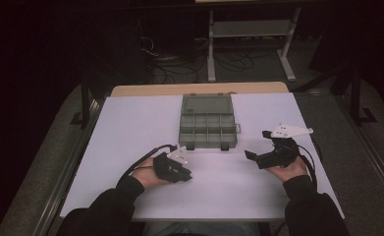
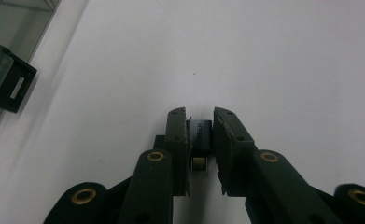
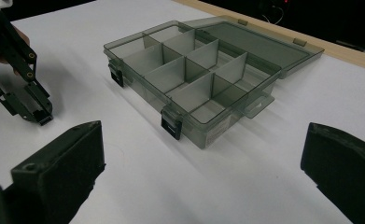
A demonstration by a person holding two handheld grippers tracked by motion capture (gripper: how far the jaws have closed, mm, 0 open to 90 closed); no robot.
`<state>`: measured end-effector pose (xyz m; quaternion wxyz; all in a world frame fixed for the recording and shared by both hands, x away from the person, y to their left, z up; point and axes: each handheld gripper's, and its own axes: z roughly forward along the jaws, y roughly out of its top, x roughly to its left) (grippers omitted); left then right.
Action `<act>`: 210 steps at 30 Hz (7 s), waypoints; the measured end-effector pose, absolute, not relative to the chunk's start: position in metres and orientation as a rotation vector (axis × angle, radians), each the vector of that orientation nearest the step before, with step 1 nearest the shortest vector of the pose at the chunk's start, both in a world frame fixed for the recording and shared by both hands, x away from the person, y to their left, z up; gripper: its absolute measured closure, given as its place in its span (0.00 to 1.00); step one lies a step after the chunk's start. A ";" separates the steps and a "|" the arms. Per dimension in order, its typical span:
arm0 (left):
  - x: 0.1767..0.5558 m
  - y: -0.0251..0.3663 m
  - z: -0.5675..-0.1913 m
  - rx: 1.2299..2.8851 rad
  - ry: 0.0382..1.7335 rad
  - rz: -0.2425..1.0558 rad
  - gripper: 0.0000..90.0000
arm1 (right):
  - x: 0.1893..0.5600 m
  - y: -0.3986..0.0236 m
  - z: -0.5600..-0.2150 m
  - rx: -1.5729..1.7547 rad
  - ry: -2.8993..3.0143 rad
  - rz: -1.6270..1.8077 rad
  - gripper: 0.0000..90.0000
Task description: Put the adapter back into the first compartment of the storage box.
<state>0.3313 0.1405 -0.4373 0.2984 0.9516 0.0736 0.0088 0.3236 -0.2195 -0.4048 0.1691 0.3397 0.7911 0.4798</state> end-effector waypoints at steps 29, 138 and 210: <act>0.342 0.145 -0.384 2.493 0.126 0.039 0.85 | 0.321 -0.219 -0.403 0.947 2.249 1.380 0.00; 0.476 0.165 -0.369 2.275 0.473 0.229 0.85 | 0.323 -0.218 -0.405 0.950 2.269 1.364 0.00; 0.456 0.200 -0.381 2.170 0.597 0.196 0.00 | 0.322 -0.218 -0.409 0.973 2.289 1.346 0.00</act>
